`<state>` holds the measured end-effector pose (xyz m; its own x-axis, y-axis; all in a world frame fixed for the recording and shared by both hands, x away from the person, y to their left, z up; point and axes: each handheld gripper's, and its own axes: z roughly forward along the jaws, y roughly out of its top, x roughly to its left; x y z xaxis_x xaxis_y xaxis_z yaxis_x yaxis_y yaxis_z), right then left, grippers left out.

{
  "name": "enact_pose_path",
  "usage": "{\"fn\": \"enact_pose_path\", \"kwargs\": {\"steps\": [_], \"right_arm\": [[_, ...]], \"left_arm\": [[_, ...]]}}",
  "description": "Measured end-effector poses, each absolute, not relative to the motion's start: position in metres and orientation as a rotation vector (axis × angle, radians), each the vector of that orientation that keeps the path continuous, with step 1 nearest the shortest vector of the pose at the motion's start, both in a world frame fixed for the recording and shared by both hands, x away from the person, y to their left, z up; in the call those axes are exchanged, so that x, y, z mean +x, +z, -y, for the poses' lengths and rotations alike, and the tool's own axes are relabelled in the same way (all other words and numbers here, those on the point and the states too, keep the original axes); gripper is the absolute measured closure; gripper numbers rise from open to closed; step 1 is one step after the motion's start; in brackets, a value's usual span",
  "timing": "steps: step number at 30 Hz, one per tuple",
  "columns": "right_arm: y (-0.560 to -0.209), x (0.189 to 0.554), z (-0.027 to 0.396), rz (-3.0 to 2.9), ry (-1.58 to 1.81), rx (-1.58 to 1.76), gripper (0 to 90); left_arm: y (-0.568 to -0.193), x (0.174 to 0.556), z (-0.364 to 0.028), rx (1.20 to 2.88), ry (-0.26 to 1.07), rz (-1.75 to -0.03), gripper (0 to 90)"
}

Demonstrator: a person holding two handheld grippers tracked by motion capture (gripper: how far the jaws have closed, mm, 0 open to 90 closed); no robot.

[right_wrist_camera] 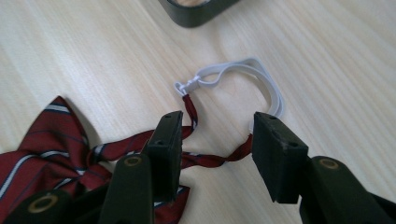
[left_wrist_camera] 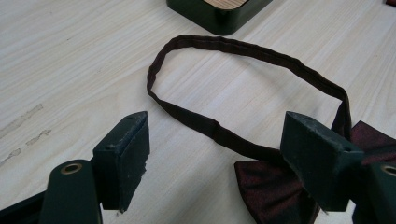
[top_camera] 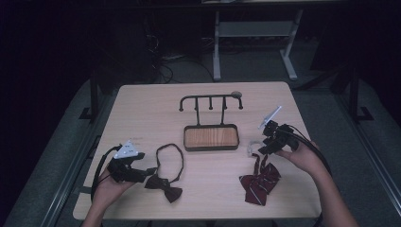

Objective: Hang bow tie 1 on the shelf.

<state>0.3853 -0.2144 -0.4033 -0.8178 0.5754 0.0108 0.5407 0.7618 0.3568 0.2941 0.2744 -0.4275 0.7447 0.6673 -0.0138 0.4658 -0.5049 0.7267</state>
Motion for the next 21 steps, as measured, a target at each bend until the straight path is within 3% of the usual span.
{"fn": "enact_pose_path", "kwargs": {"steps": [21], "right_arm": [[-0.422,0.407,0.218,-2.818,0.392,1.075,61.3]], "left_arm": [[-0.427,0.294,-0.273,2.215,0.342,-0.838,24.5]]}}
